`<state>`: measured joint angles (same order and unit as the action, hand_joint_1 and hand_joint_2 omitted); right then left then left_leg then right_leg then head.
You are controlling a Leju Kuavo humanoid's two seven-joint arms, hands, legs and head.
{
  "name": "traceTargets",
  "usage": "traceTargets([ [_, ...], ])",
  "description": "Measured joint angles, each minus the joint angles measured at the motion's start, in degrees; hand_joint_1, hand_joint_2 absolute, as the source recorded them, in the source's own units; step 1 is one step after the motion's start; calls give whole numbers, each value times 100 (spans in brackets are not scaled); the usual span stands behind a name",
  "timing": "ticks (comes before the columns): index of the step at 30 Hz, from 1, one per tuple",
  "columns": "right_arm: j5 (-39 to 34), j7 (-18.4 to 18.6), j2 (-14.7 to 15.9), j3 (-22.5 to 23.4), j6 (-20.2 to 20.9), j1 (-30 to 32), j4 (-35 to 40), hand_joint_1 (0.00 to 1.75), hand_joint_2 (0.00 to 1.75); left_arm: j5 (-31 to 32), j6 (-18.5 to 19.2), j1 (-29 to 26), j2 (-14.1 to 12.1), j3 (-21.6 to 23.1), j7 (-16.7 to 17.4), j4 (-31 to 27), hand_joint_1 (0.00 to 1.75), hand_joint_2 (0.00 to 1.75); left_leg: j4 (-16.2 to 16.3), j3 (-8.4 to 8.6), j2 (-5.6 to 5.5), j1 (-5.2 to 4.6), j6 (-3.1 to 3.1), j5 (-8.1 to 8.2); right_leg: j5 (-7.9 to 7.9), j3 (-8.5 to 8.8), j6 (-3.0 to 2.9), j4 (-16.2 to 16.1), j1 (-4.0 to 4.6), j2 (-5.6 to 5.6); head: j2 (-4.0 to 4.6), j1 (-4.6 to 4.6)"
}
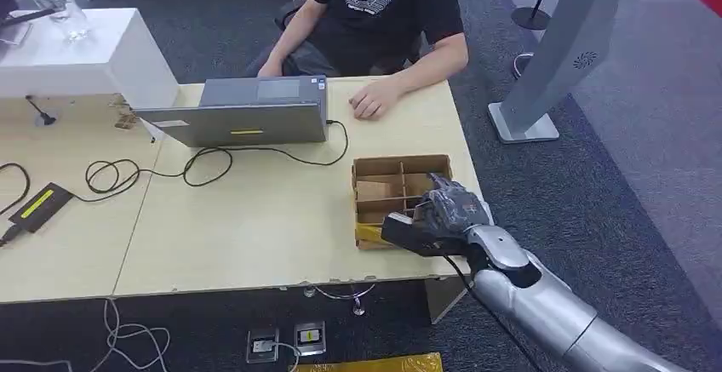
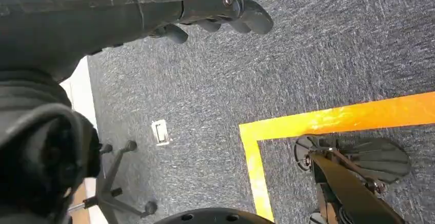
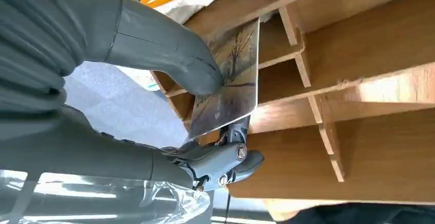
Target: Pass the card to the sensor for recognition and then transmit it.
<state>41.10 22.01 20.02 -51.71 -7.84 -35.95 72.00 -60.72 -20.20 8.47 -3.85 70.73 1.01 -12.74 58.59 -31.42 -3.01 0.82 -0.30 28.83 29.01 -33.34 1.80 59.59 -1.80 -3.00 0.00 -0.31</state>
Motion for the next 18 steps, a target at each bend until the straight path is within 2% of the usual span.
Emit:
traceTargets([
  [3,492,88,9,9,-417,11,83,175,175,15,0,-1,0,0,0,0,0,0,0,-1,1,0,0,0,0,0,0,0,0,0,0,0],
  [5,1084,195,46,24,-681,4,254,175,175,22,-4,-1,-4,0,0,0,0,0,0,-1,1,0,0,0,0,0,0,0,0,0,0,-2],
  [11,2531,415,103,219,-1430,-349,1059,175,175,24,-26,0,-9,0,0,0,0,0,0,2,5,0,0,0,-1,-1,1,0,0,-4,0,0],
  [14,2803,468,136,352,-1478,-580,1524,175,175,24,-26,4,-9,0,0,0,0,0,0,3,6,0,0,0,-1,0,0,0,0,-5,0,2],
  [18,2670,472,140,500,-1535,-693,1932,175,175,15,-26,3,-7,0,0,0,0,0,0,-1,3,0,0,0,-1,1,0,0,0,-4,0,0],
])
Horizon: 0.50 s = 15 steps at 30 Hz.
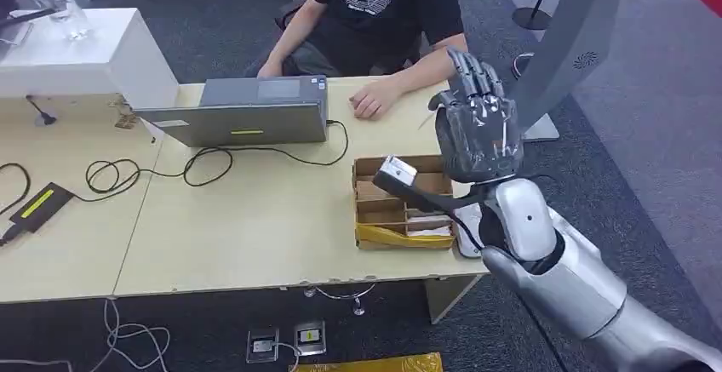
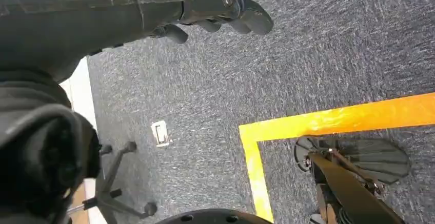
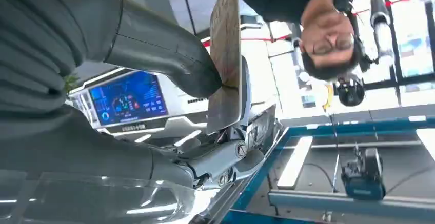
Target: Pass the card to the sensor for recognition and then transmit it.
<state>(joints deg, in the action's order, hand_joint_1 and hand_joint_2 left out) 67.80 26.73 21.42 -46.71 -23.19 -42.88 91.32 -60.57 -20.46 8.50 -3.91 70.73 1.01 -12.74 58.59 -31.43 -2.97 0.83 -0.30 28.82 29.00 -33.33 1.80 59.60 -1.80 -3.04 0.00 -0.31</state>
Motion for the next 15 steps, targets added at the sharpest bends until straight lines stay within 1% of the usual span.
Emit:
traceTargets([
  [6,-322,-175,-15,22,-264,-36,26,175,175,-4,-7,0,7,0,0,0,0,0,0,-2,1,-1,0,0,0,0,0,0,-1,2,0,0],
  [7,-436,-188,-17,22,-271,-45,24,175,175,-2,-7,1,7,0,0,0,0,0,0,-2,1,-1,0,0,0,0,0,0,-1,2,0,0],
  [9,-891,-291,-39,24,-365,-47,2,175,175,-7,-9,5,9,0,0,0,0,0,0,-3,1,0,0,0,0,-1,0,0,0,3,0,0],
  [11,-2169,-657,-134,73,-812,-45,-130,175,175,-20,-24,12,26,0,0,0,0,0,0,-4,0,0,0,0,0,-1,0,0,0,3,0,0],
  [12,-3153,-978,-210,140,-1118,-46,-281,175,175,-20,-35,22,33,0,0,0,0,0,0,-4,1,0,0,0,0,-1,0,0,0,3,0,0],
  [13,-4309,-1327,-300,238,-1379,-46,-475,175,175,-15,-37,39,42,0,0,0,0,0,0,-3,1,0,0,0,0,-1,0,0,0,3,0,0],
  [14,-5267,-1574,-380,325,-1518,-45,-659,175,175,2,-37,57,50,0,0,0,0,0,0,-3,0,0,0,0,0,-1,0,0,0,4,0,0],
  [15,-6208,-1809,-450,406,-1545,-50,-830,175,175,26,-35,77,55,0,0,0,0,0,0,-4,-1,0,0,-1,-1,-1,0,0,0,4,0,0],
])
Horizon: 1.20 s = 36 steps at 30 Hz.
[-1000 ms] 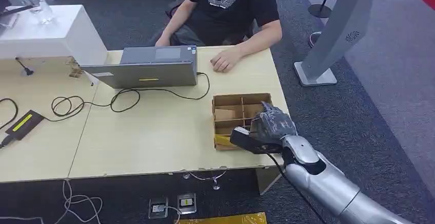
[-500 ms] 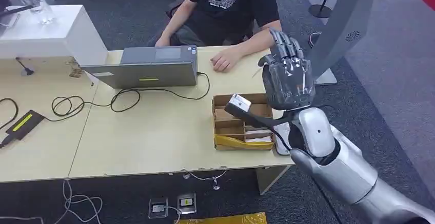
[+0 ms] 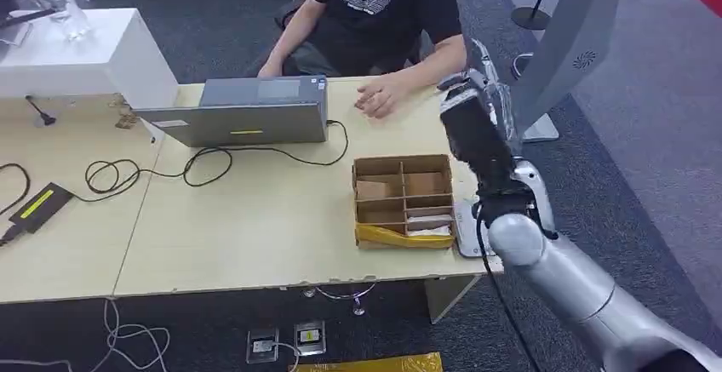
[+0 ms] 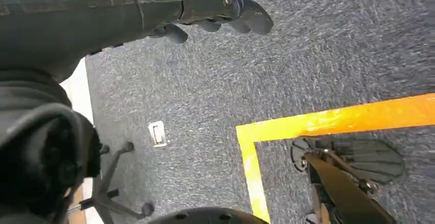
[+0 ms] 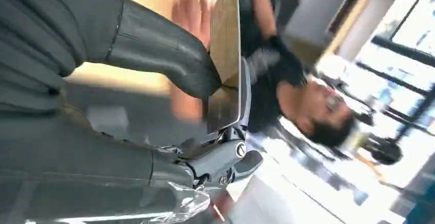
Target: Pass the card to the sensor for recognition and then transmit it.
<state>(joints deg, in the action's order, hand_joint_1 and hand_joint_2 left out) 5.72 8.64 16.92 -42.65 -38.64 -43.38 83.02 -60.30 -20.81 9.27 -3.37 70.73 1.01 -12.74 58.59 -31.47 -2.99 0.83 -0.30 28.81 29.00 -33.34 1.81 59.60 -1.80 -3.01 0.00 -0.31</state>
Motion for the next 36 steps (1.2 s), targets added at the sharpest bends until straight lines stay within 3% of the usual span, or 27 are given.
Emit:
traceTargets([
  [3,-1883,-407,-98,125,15,-44,-464,175,175,68,37,58,2,0,42,0,0,0,0,-4,-12,0,-1,-4,-2,1,1,0,0,3,0,-2],
  [7,-1950,-469,-208,245,18,-119,-931,175,175,81,42,71,2,0,44,0,0,0,1,-3,-7,0,-2,-3,-2,-1,0,1,-1,1,0,-2],
  [13,-2464,-279,-280,291,135,-207,-1303,175,175,166,59,76,18,4,284,0,0,0,1,-5,-9,0,-3,-1,-1,-5,0,0,0,1,0,0],
  [21,-2299,-64,-273,291,-52,-277,-1587,175,175,216,46,75,87,105,341,0,0,0,1,-3,-6,-1,-3,-2,-2,-4,0,0,-2,0,0,0],
  [29,-1013,413,-269,278,-120,-273,-1664,175,175,284,44,90,111,142,341,0,0,0,1,-2,-6,1,-4,-2,-2,-6,0,0,1,-1,0,-2],
  [36,-864,561,-271,280,-125,-244,-1692,175,175,304,46,106,122,151,341,0,0,0,2,-1,-5,0,-3,-2,-2,-6,0,0,0,-1,0,-2],
])
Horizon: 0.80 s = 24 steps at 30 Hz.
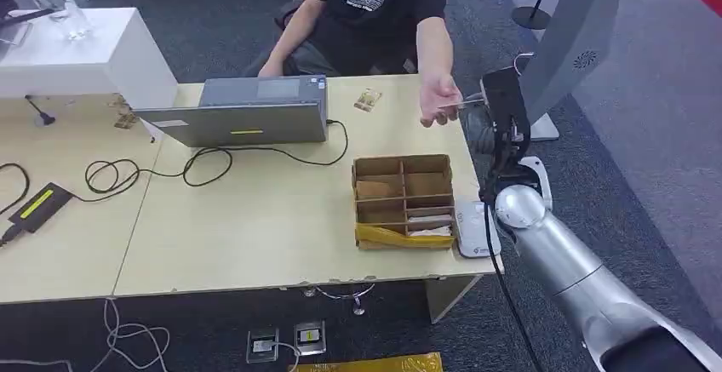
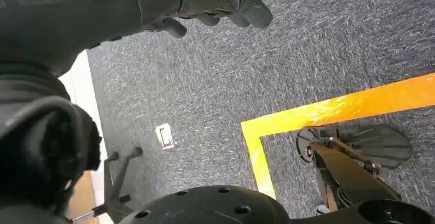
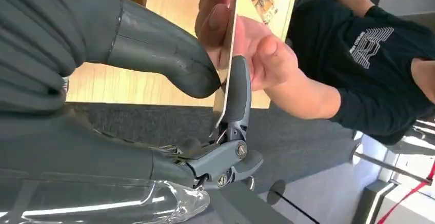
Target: Pass the card to the sensor for recognition and then transmit it.
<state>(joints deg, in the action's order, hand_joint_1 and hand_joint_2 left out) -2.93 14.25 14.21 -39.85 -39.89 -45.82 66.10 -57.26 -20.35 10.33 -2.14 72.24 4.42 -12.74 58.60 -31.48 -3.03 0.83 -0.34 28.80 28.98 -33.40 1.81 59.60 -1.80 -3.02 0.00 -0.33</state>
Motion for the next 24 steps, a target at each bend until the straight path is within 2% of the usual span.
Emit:
traceTargets([
  [2,120,76,4,4,0,26,-4,171,175,26,-2,0,2,9,39,0,0,0,0,0,0,0,0,0,0,0,0,0,0,-1,0,0],
  [3,184,122,11,7,-2,44,-4,110,175,26,-2,0,2,20,50,0,0,0,0,0,-1,0,0,0,0,0,0,0,0,-1,0,2],
  [4,225,164,15,13,-2,67,-4,5,175,26,-2,-2,2,35,61,0,0,0,0,0,-1,0,0,0,0,0,0,0,0,-1,0,0],
  [6,286,192,35,28,-4,120,-4,0,175,26,0,-3,2,37,63,0,0,0,0,0,-1,0,0,0,0,0,0,0,0,-1,0,2],
  [10,695,408,50,125,-7,224,-4,0,175,28,4,-5,4,85,79,0,0,0,0,0,3,0,0,1,0,-1,0,0,0,-2,0,2],
  [14,478,367,61,225,-9,333,20,0,175,37,7,-5,13,90,83,0,0,0,0,1,4,0,0,0,0,-1,0,0,0,-2,0,2],
  [21,522,382,151,254,-9,380,109,0,175,37,7,-6,17,94,83,0,0,0,0,1,6,0,0,0,0,0,0,0,0,-3,0,2],
  [24,857,610,195,256,-9,381,164,0,175,37,7,-6,20,96,83,0,0,0,1,2,4,0,0,0,0,-1,0,0,0,-3,0,2],
])
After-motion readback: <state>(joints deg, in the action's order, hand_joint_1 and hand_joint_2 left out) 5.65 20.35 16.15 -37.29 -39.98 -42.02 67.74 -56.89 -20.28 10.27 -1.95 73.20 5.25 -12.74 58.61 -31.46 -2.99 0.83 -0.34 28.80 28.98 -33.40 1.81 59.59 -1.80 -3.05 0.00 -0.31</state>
